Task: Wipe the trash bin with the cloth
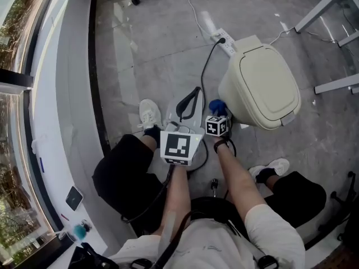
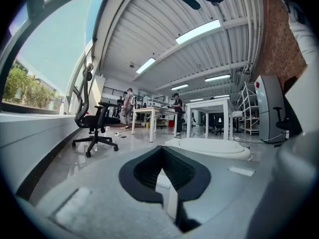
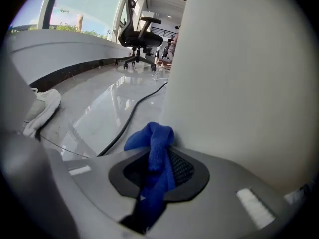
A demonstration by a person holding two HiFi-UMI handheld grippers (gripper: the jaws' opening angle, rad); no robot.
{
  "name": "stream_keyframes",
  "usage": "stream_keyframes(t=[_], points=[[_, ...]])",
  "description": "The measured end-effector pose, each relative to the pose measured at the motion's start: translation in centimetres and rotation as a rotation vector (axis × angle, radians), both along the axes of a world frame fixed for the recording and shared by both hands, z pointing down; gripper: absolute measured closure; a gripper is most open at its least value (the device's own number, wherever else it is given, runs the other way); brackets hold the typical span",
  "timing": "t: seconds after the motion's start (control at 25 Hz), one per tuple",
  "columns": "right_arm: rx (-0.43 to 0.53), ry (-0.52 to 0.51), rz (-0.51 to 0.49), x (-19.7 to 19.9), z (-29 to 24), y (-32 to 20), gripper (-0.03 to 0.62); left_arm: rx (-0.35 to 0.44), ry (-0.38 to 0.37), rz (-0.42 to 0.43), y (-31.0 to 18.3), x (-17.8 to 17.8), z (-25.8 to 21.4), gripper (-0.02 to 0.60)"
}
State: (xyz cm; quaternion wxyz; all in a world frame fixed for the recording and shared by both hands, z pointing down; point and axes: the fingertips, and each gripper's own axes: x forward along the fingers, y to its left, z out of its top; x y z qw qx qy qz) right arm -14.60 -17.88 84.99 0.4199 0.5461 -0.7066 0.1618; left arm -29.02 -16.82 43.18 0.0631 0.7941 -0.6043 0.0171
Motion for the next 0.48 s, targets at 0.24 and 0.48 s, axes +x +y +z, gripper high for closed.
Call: stream_keyframes(t=[0.24, 0.48], points=[[0.187, -0.159, -0.058, -2.5, -10.3, 0.6, 0.531, 0.015, 0.014, -0.072, 1.3, -1.0, -0.9, 0.585], [0.523, -0.317, -0.131, -3.1, -28.8, 2.3, 0.531, 0.064, 0.056, -0.117, 3.5, -0.1, -3.8, 0.584]])
